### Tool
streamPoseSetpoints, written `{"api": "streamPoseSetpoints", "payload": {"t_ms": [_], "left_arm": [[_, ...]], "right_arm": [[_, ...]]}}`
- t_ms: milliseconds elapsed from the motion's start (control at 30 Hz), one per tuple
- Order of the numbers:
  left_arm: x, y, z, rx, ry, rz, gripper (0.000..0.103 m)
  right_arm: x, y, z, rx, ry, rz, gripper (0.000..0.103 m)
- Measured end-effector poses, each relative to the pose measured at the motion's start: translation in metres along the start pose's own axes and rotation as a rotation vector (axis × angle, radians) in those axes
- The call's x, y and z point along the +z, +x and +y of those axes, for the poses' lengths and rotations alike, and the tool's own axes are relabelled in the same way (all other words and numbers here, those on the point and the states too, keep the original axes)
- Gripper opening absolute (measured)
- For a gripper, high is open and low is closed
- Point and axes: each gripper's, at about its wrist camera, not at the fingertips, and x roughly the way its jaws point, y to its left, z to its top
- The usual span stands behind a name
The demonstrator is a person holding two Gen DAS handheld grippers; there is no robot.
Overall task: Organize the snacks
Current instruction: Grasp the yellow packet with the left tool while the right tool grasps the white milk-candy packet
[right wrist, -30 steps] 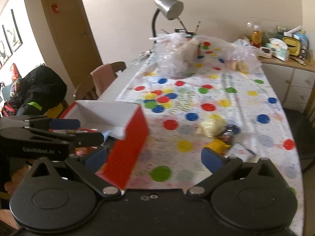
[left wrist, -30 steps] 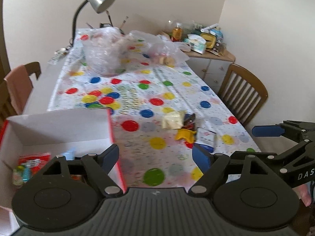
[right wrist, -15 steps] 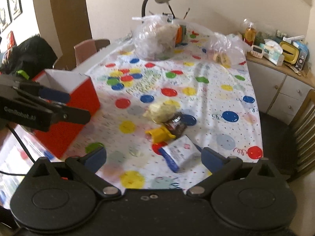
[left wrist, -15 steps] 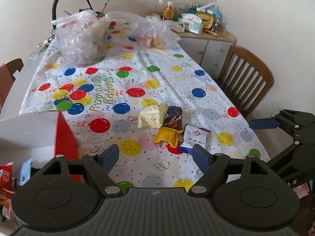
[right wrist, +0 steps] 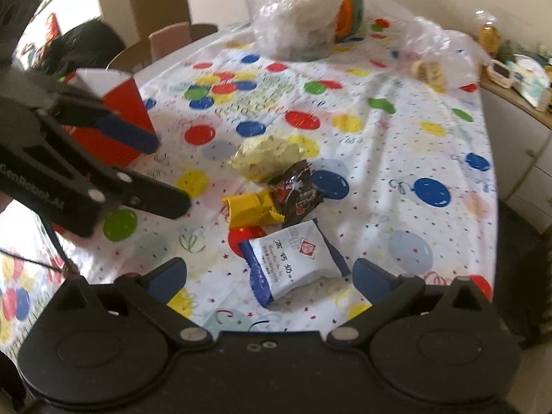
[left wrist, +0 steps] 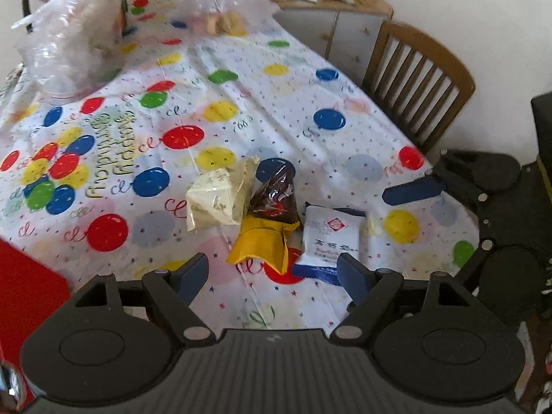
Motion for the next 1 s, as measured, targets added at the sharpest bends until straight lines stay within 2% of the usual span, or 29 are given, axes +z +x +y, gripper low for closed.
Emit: {"api": "streamPoseSetpoints", "payload": {"t_ms": [400, 533, 600, 667, 833, 1000], "left_arm": [[0.024, 0.059, 0.005, -0.015, -0.004, 0.119, 0.08], [0.028, 0.069, 0.013, -0.034, -0.036, 0.145, 0.079], [0.027, 0.072, 0.017, -0.037, -0.049, 0.157, 0.072], [0.027, 0.074, 0.02, -0.049, -0.061, 0.159, 0.071], [0.027, 0.075, 0.016, -0.019, -0.018, 0.156, 0.061], [0.027, 0.074, 0.015, 0.009, 0.003, 0.151, 0.048]], "right_arm": [[0.007, 0.039, -0.013, 0.073, -0.107, 0.054, 0.103], [0.007, 0.048, -0.015, 0.084, -0.121, 0.06, 0.102], [0.007, 0.051, -0.018, 0.093, -0.109, 0.061, 0.102], [0.007, 0.052, -0.02, 0.097, -0.103, 0.06, 0.102], [0.007, 0.056, -0.018, 0.096, -0.122, 0.065, 0.099], [0.007, 0.061, -0.018, 0.078, -0.128, 0.079, 0.09]]}}
